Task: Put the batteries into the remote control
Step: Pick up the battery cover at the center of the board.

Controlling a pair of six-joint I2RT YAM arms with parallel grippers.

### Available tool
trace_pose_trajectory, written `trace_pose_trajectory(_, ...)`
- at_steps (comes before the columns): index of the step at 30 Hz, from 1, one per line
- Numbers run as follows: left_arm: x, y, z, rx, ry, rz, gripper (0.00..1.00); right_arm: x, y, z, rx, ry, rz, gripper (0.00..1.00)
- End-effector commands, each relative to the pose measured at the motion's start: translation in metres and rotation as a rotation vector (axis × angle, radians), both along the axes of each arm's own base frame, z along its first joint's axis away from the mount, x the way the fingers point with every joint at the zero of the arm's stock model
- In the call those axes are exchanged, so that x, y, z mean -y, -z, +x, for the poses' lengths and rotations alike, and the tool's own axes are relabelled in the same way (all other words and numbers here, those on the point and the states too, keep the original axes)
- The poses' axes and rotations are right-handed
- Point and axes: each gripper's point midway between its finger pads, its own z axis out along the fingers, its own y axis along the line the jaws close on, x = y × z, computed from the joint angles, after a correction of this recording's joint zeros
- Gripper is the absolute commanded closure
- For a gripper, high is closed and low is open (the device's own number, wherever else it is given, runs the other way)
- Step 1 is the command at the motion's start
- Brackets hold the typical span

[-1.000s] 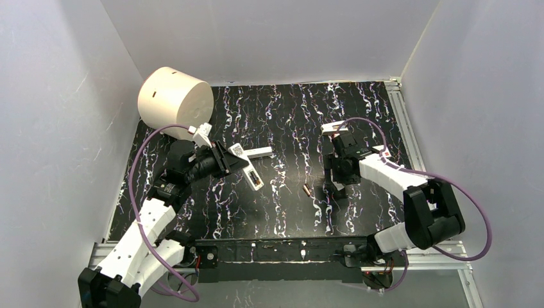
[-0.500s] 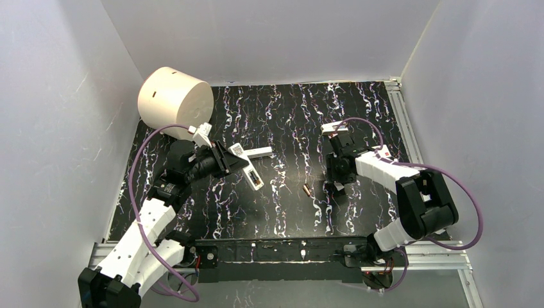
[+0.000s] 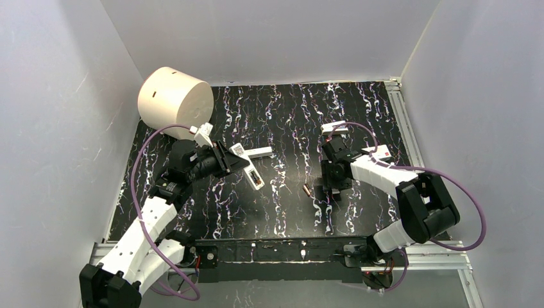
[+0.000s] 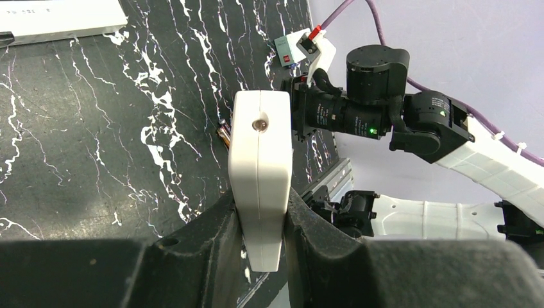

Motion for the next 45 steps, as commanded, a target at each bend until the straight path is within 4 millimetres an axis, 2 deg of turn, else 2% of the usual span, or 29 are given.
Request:
trace_pose_trajectory(1, 0.001, -0.003, -0.001, 0.018, 0.014, -0.014, 1.0, 0.012, 0.004, -0.013, -0.028, 0.042, -0.069, 0.44)
trace_pose_trajectory(6, 0.001, -0.003, 0.0, 0.018, 0.012, -0.015, 1.0, 0.024, 0.0, -0.014, 0.002, 0.076, -0.168, 0.42)
trace_pose_trajectory(12, 0.002, 0.0, 0.002, 0.011, 0.014, -0.017, 1.0, 0.027, -0.005, -0.013, 0.027, 0.094, -0.186, 0.39)
trace_pose_trajectory(21, 0.002, 0.002, 0.001, 0.01, 0.014, -0.015, 1.0, 0.01, 0.007, -0.028, -0.046, 0.085, -0.084, 0.48)
trace_pose_trajectory(29, 0.0, 0.004, -0.001, 0.011, 0.013, -0.005, 1.0, 0.009, 0.012, -0.034, -0.076, 0.087, -0.076, 0.5)
trace_pose_trajectory(37, 0.001, 0.005, -0.002, 0.008, 0.017, -0.011, 1.0, 0.015, 0.016, -0.033, -0.068, 0.099, -0.112, 0.57)
trace_pose_trajectory(40, 0.001, 0.005, -0.003, 0.009, 0.017, -0.012, 1.0, 0.018, 0.017, -0.03, -0.058, 0.106, -0.131, 0.57)
trace_pose_trajectory(45, 0.0, 0.004, -0.003, 0.01, 0.016, -0.01, 1.0, 0.017, 0.014, -0.024, -0.041, 0.107, -0.135, 0.49)
